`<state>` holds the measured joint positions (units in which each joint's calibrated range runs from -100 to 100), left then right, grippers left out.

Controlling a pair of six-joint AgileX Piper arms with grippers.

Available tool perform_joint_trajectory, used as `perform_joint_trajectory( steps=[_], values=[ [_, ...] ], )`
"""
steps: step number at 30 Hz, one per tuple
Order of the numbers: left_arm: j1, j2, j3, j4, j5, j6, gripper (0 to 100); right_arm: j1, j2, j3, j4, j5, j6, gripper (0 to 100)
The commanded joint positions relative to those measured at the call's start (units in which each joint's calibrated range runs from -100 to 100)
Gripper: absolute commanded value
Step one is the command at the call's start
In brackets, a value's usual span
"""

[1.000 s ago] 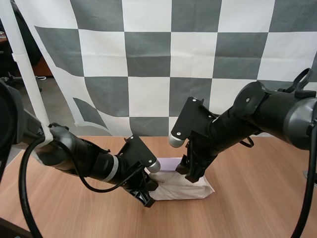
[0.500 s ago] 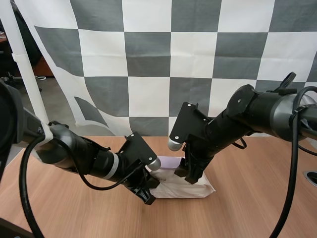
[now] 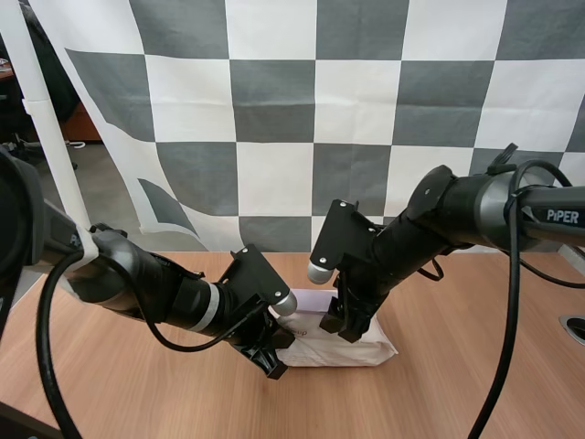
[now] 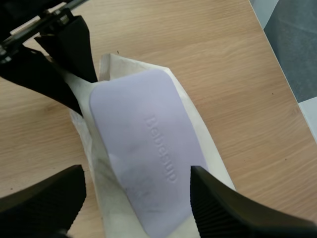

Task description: Open the wet wipes lid

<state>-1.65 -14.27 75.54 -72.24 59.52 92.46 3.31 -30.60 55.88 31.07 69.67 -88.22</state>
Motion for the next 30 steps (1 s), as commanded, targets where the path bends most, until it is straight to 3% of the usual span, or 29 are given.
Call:
perform_joint_trajectory(
  steps=[1, 4, 12, 18, 20, 27, 30],
  values=[
    [0.0, 0.07, -0.06, 0.08, 0.1, 0.82, 0, 0.03, 0.19, 0.0, 0.05, -1.34, -0.14, 100],
    [0.0, 0.07, -0.06, 0.21, 0.79, 0.82, 0, 0.03, 1.09, 0.0, 0.27, -1.48, -0.52, 98],
    [0.0, 0.07, -0.06, 0.46, 1.13, 0.82, 0, 0.03, 3.11, 0.0, 1.23, -1.7, -0.39, 58],
    [0.0, 0.07, -0.06, 0.55, 1.3, 0.82, 0, 0.03, 3.11, 0.0, 1.23, -0.74, -0.49, 12],
    [0.0, 0.07, -0.06, 0.74, 1.3, 0.82, 0, 0.03, 2.97, 0.0, 1.23, -0.44, -0.49, 7],
    [0.0, 0.33, -0.06, 0.73, 1.3, 0.82, 0, 0.03, 1.21, -0.41, 1.76, 1.15, -0.49, 6],
    [0.0, 0.35, -0.06, 0.85, 1.3, 0.82, 0, 0.03, 0.95, -0.73, 1.76, 1.42, -0.49, 0]
  ],
)
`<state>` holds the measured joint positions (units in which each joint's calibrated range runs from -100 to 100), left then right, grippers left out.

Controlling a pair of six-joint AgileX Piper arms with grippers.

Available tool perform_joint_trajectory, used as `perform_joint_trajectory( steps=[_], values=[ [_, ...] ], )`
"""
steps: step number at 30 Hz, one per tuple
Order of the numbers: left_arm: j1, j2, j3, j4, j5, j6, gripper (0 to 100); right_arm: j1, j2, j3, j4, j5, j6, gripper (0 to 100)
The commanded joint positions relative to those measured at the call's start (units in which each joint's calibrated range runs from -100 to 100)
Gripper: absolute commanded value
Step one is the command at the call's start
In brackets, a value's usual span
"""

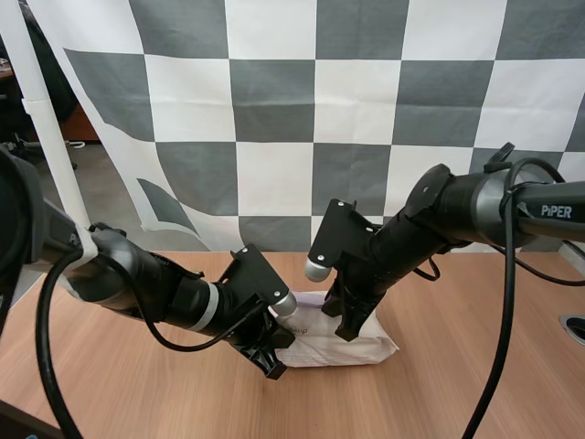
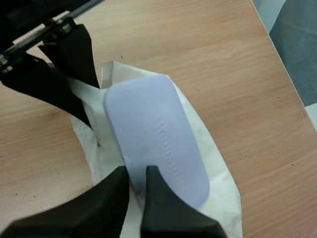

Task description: Open the wet wipes lid

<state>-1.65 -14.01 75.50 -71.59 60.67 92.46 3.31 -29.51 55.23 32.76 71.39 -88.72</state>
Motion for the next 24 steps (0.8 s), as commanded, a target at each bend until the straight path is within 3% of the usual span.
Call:
perform_joint_trajectory(
  steps=[1, 8, 24],
  values=[
    [0.0, 0.08, -0.02, 0.2, 0.16, 0.82, 0, 0.03, -0.29, -0.09, 0.06, -0.15, 0.02, 0],
    [0.0, 0.08, -0.02, 0.32, 0.77, 0.82, 0, 0.03, -0.29, -0.09, 1.25, -0.79, -0.47, 0],
    [0.0, 0.08, -0.02, 1.11, 2.24, 0.82, 0, 0.03, 0.84, -0.3, 11.68, -12.65, -9.88, 0]
  ],
)
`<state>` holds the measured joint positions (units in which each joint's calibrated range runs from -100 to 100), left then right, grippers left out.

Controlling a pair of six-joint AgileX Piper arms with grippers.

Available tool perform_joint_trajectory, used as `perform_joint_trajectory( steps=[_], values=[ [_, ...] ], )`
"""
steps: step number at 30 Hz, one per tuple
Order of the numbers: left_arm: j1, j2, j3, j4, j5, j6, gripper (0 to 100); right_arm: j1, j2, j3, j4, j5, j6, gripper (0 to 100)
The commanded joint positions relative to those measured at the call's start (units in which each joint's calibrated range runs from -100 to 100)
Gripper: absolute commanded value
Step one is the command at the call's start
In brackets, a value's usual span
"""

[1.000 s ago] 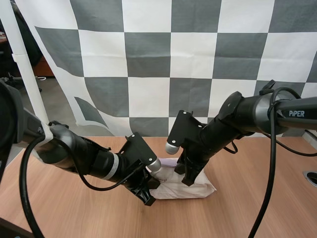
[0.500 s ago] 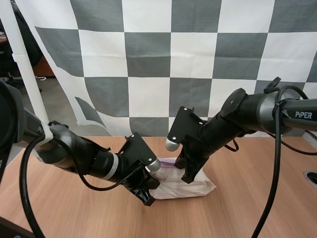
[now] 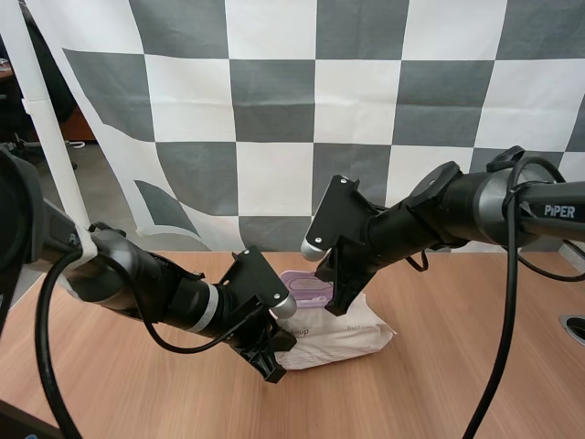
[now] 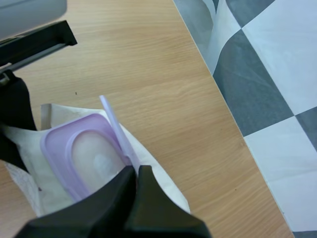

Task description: Open the wet wipes lid

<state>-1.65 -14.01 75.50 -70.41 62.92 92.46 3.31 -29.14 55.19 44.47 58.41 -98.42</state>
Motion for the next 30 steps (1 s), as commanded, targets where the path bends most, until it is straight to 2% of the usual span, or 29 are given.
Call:
perform_joint_trajectory(
  steps=[1, 12, 21, 30],
  values=[
    [0.0, 0.08, -0.02, 0.11, 0.15, 0.82, 0, 0.03, 1.41, -0.22, 0.28, 0.11, -0.18, 0],
    [0.0, 0.08, -0.02, 0.99, 0.35, 0.82, 0, 0.03, 13.05, -7.48, 2.81, -0.44, -0.36, 0],
    [0.0, 0.08, -0.02, 1.21, 0.35, 0.82, 0, 0.03, 21.61, -7.98, 7.12, -2.94, -1.58, 0],
    [0.07, 0.08, -0.02, 1.21, -0.24, 0.82, 0, 0.03, 25.99, -7.98, 7.9, -4.92, -1.58, 0]
  ],
)
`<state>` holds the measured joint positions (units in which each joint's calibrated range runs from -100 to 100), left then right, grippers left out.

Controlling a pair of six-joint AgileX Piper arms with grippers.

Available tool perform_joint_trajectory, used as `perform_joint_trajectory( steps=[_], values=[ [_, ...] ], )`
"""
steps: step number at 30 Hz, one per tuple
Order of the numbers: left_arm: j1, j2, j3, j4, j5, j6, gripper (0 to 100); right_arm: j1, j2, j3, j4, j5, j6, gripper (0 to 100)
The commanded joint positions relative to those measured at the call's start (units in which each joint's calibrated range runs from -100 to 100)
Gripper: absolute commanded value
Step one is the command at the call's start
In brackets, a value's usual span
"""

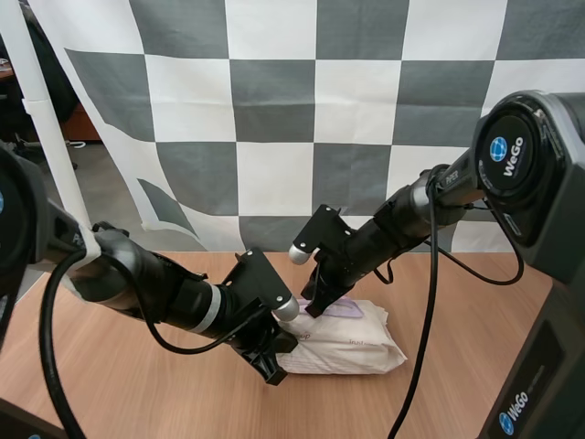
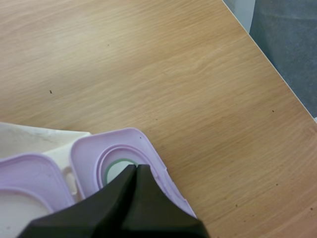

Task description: Open the wet wipes lid

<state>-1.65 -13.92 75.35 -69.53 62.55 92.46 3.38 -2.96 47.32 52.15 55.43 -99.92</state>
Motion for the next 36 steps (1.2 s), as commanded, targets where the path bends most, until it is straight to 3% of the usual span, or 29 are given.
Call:
perform_joint_trajectory(
  steps=[1, 7, 10, 11, 13, 14, 16, 20, 24, 29, 33, 36],
  values=[
    [0.07, 0.0, 0.12, 0.33, 0.13, 0.82, 0, -0.04, -0.85, -0.11, 0.22, -2.89, -0.08, 0],
    [1.26, 0.0, 0.12, 0.22, 0.99, 0.82, 0, -0.12, -13.44, -0.11, -2.94, -3.88, 0.57, 0],
    [2.02, 0.0, 0.12, 0.37, 1.02, 0.82, 5, -0.12, -21.03, -0.11, -8.96, -3.28, 7.57, 0],
    [2.27, 0.0, 0.12, 0.56, 1.02, 0.82, 11, -0.12, -23.72, -0.11, -11.64, -2.3, 10.88, 0],
    [2.35, 0.0, 0.0, 1.47, 1.02, 0.82, 38, -0.12, -28.91, -0.11, -16.25, -0.56, 16.32, 0],
    [2.35, 0.0, -0.09, 1.76, 1.02, 0.82, 55, -0.12, -31.63, -0.11, -18.72, -0.11, 19.33, 0],
    [2.35, 0.0, -0.09, 1.76, 1.02, 0.82, 100, -0.12, -36.88, -0.11, -23.8, -0.11, 25.38, 0],
    [2.35, -1.52, -0.09, 2.74, 1.1, 0.82, 100, -0.12, -50.19, -0.11, -34.05, 1.89, 35.55, 0],
    [2.99, -8.56, -0.09, 4.19, 3.9, 0.82, 100, -0.12, -63.68, -0.11, -38.64, 8.46, 37.26, 0],
    [6.83, -25.09, -1.89, 7.8, 22.14, -3.01, 100, -0.12, -75.47, -0.11, -40.03, 13.85, 43.51, 0],
    [10.78, -39.98, -7.39, 11.8, 37.43, -7.81, 100, -0.12, -79.58, -0.11, -39.57, 14.08, 50.52, 0],
    [13.62, -49.45, -12.39, 11.43, 37.45, -10.28, 100, -0.12, -80.5, -0.11, -37.45, 14.06, 53.01, 0]
  ],
)
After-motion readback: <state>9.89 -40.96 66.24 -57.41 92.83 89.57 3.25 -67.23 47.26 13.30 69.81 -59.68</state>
